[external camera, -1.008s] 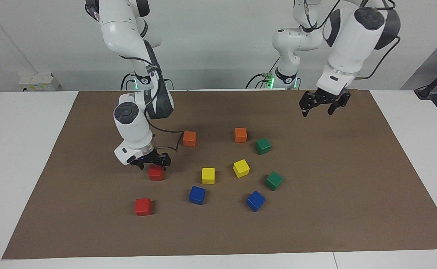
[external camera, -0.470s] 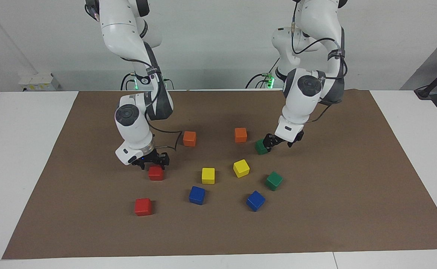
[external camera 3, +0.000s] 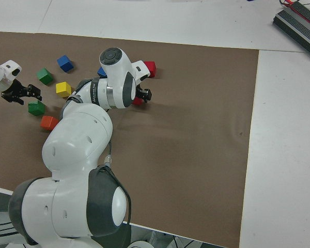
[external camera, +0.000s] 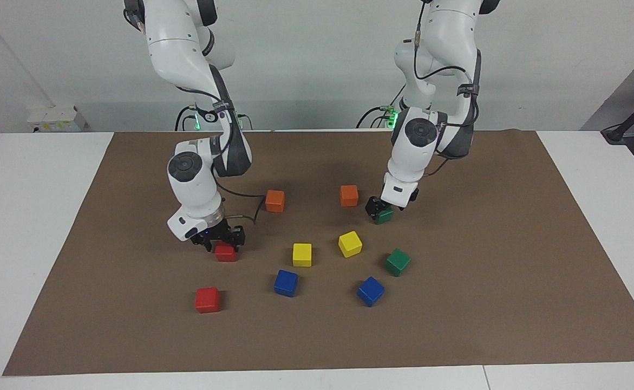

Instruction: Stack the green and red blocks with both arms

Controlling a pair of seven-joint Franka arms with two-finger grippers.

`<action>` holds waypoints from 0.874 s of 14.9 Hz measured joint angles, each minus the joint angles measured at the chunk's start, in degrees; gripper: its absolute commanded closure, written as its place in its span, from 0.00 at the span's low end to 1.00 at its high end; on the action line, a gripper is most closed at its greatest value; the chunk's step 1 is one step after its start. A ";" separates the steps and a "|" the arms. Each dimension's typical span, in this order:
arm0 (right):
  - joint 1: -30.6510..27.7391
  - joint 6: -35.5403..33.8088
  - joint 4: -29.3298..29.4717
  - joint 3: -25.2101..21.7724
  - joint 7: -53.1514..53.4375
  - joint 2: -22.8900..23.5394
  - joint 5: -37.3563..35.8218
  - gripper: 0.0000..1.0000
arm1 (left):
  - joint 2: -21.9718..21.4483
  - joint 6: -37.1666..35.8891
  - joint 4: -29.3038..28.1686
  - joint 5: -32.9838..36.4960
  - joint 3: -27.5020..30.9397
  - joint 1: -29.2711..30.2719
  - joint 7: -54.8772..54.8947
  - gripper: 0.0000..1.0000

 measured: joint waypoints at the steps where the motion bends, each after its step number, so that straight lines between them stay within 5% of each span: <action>1: 0.00 0.03 -0.02 0.00 0.26 0.00 0.00 0.91 | 0.38 0.30 0.00 0.00 0.01 -0.07 -0.42 0.00; 3: -0.01 0.03 -0.02 -0.01 0.55 -0.01 0.00 1.00 | 1.10 1.21 -0.02 0.43 0.05 -0.08 -1.51 0.04; 4: -0.02 0.03 -0.02 -0.01 0.59 -0.01 0.00 1.00 | 1.47 1.64 -0.03 0.99 0.06 -0.16 -1.98 0.58; 5: -0.04 -0.01 -0.01 -0.02 0.59 -0.01 0.00 1.00 | 1.81 1.83 -0.03 1.38 0.07 -0.38 -2.33 1.00; 10: -3.82 -6.13 2.10 -0.82 -5.03 -1.48 -2.58 1.00 | 2.16 1.37 0.07 3.29 0.18 -0.66 -2.26 1.00; 13: -9.44 -6.67 2.42 -0.88 -10.18 -2.63 -3.71 1.00 | 0.82 -5.15 3.25 3.99 1.68 2.59 7.17 1.00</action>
